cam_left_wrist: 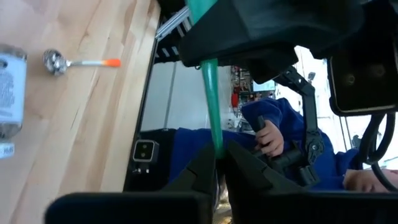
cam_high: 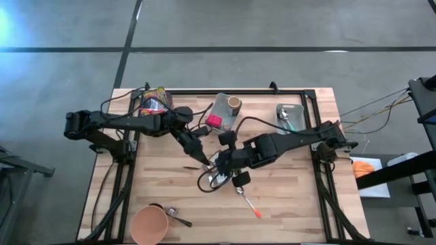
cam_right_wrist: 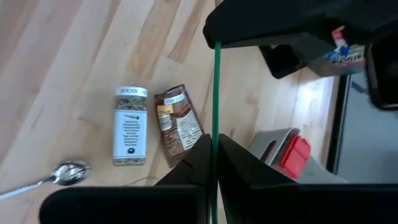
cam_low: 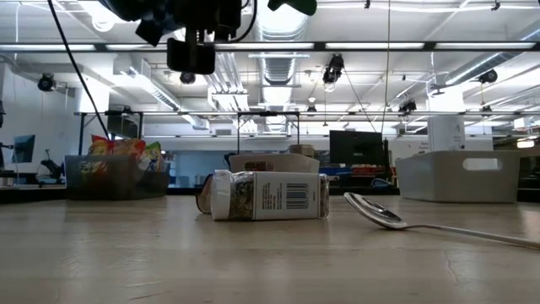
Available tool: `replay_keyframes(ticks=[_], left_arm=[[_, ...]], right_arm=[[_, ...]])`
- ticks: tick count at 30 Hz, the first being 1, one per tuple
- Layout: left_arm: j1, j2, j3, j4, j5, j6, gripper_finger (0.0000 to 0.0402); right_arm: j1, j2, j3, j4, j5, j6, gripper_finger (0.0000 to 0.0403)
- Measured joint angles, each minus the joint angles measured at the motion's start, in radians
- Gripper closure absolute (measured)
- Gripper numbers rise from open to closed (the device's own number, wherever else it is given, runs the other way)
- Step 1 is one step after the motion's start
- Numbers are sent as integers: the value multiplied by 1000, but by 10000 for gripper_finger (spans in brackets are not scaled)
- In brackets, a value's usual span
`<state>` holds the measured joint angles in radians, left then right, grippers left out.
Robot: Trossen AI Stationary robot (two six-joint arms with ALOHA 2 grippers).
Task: Pick & Place Food Item
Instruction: Put the green spoon into the right gray bin
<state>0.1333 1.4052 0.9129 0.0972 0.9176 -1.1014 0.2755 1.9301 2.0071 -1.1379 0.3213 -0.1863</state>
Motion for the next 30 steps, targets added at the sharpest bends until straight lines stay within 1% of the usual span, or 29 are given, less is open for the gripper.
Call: replay_keyframes(ticks=[4,9,13,16,20,22,27,29,30], left_arm=[[0,0,5,9,-5,24,320],[2,-2,5,80,-5,28,251],[6,-2,5,161,-9,21,202],[8,-5,5,216,-13,-15,175],[8,-23,5,259,-75,-82,163],[9,-45,5,264,-109,-78,162],[20,-145,5,253,-179,-14,162],[21,-190,5,215,-250,51,162],[21,-213,5,179,-303,92,162]], right_arm=[[-8,-11,-1,-18,-62,44,392],[-20,-18,-2,-33,-207,87,392],[-31,-18,-3,-65,-210,140,393],[-47,-20,-6,-115,-210,212,393],[-87,-29,-21,-205,-216,307,393],[-112,-39,-38,-239,-217,342,393],[-183,-120,-128,-228,-218,400,393],[-217,-170,-190,-211,-218,414,393],[-235,-199,-228,-197,-218,420,393]])
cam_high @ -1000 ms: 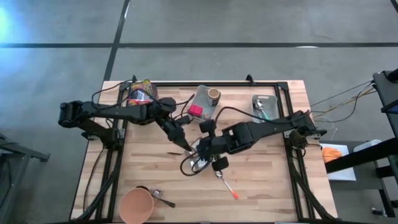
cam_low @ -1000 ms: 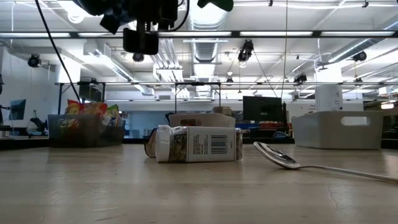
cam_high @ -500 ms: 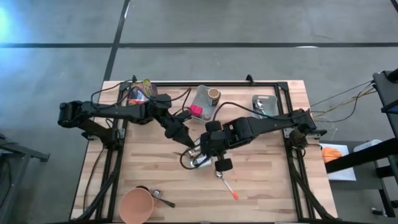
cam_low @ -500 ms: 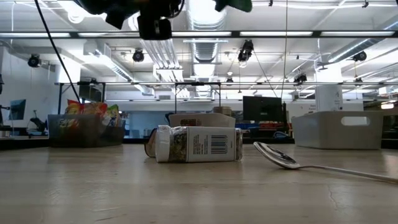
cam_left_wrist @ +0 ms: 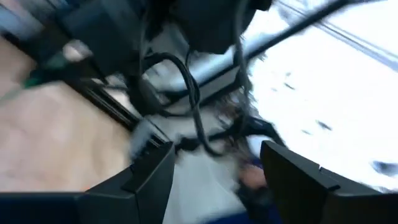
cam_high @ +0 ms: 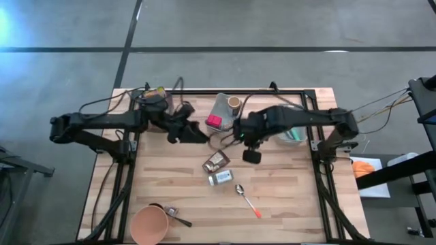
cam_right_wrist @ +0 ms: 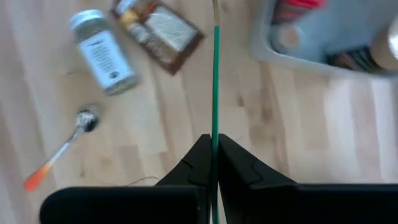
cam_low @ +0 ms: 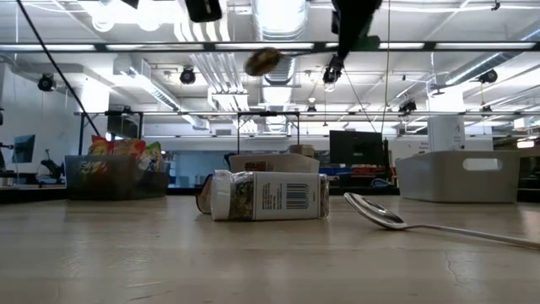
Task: Pick & Place Food Item
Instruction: Put the green spoon into the right gray bin
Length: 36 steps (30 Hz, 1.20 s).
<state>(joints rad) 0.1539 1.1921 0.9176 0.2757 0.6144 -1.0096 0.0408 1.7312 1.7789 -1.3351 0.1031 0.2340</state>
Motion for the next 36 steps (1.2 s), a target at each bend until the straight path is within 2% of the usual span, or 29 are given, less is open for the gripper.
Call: replay_keyframes(ticks=[4,7,11,15,23,28,36], left_arm=[[-1,-63,-4,-148,-244,132,162],[-1,-86,-8,-222,-315,152,162],[-8,-94,-8,-235,-316,154,162],[-11,-100,-7,-236,-316,155,162],[-11,-128,-7,-239,-319,172,162],[-8,-144,-7,-255,-319,177,162],[-8,-150,-7,-301,-331,210,162]], right_arm=[[-87,-144,-183,122,-15,76,393],[-162,-275,-345,229,-50,147,393],[-249,-440,-556,314,-57,260,393],[-294,-577,-726,323,-46,373,393],[-298,-805,-962,322,125,647,393],[-298,-874,-1037,322,175,742,393],[-348,-872,-1131,322,176,761,393]])
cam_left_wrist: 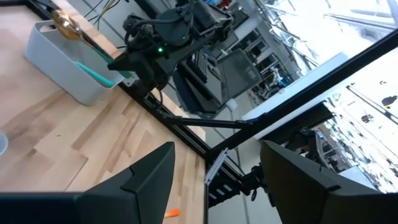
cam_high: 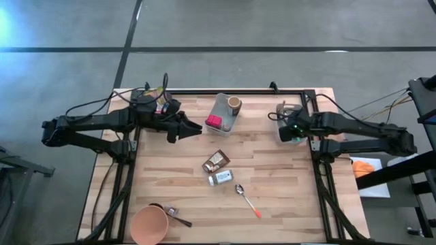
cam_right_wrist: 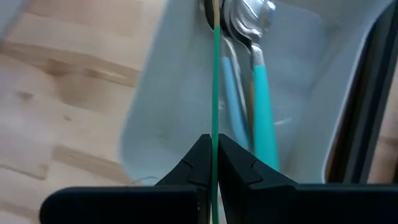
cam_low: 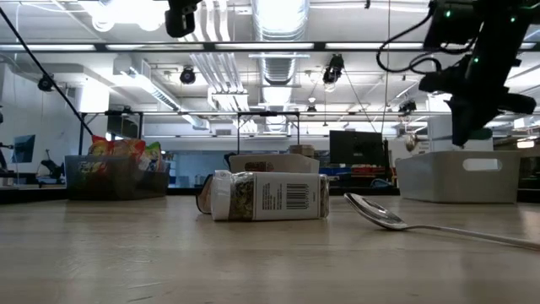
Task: Pick & Place Food Item
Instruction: Put the green spoon into the right gray bin
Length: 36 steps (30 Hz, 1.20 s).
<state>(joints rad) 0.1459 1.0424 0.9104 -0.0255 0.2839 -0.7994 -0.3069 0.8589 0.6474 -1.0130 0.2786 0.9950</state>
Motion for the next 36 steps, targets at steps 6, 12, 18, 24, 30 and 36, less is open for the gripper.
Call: replay_keyframes(ticks=[6,12,18,24,30,36], left_arm=[[0,0,0,-24,-4,5,162],[0,0,0,-30,-8,11,162],[0,0,0,-39,-8,15,162],[0,0,0,-57,-8,15,162],[1,0,0,-57,-8,15,162],[1,0,0,-57,-8,14,162]], right_arm=[[-41,15,-21,8,-12,-80,393],[-79,43,-27,37,-40,-143,393],[-107,89,-57,40,-71,-193,393],[-118,144,-81,92,-82,-239,393],[-120,216,-83,112,-75,-263,393],[-120,265,-84,113,-72,-295,393]])
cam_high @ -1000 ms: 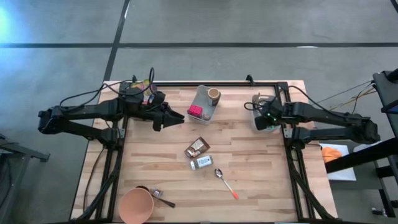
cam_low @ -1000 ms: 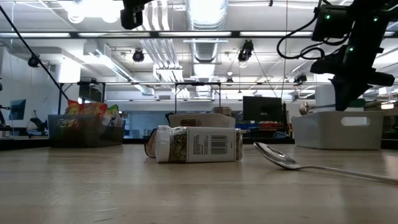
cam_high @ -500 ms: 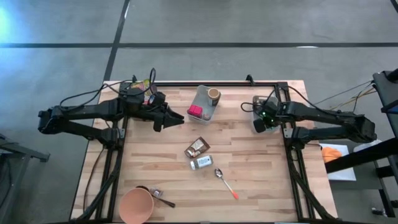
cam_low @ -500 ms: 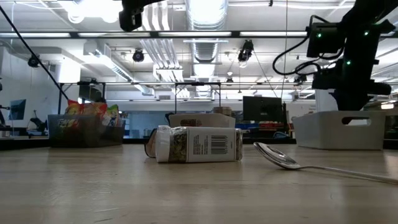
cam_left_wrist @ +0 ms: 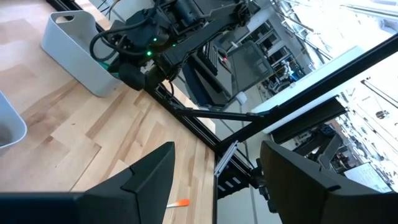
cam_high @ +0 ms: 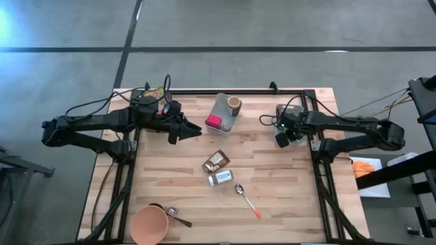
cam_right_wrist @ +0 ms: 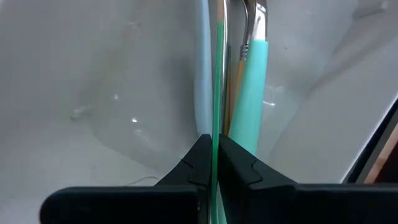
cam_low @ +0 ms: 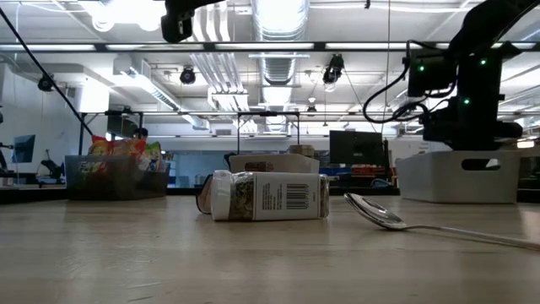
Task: Pick & Place Food Item
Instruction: Put the green spoon into the right gray bin, then put the white seasoning bottle into the left gray bin
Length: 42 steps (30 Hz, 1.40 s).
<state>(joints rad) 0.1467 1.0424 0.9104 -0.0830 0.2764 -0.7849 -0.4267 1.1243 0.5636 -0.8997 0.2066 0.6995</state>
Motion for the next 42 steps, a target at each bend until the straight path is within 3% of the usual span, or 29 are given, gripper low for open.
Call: replay_keyframes(ticks=[6,10,24,28,37,42], left_arm=[[0,0,0,-3,0,0,162],[0,0,0,-22,0,-2,162],[0,0,0,-31,0,-8,162],[0,0,0,-31,0,-11,162],[-2,0,0,-108,27,-43,162],[-2,0,0,-180,56,-56,162]], right_arm=[[0,-2,0,2,2,-18,387],[0,-5,0,10,-3,-27,360],[0,-5,0,19,-5,-19,186],[1,-13,7,12,-8,-25,153],[3,-76,141,-72,-13,-140,143],[11,-99,252,-81,-170,-278,143]])
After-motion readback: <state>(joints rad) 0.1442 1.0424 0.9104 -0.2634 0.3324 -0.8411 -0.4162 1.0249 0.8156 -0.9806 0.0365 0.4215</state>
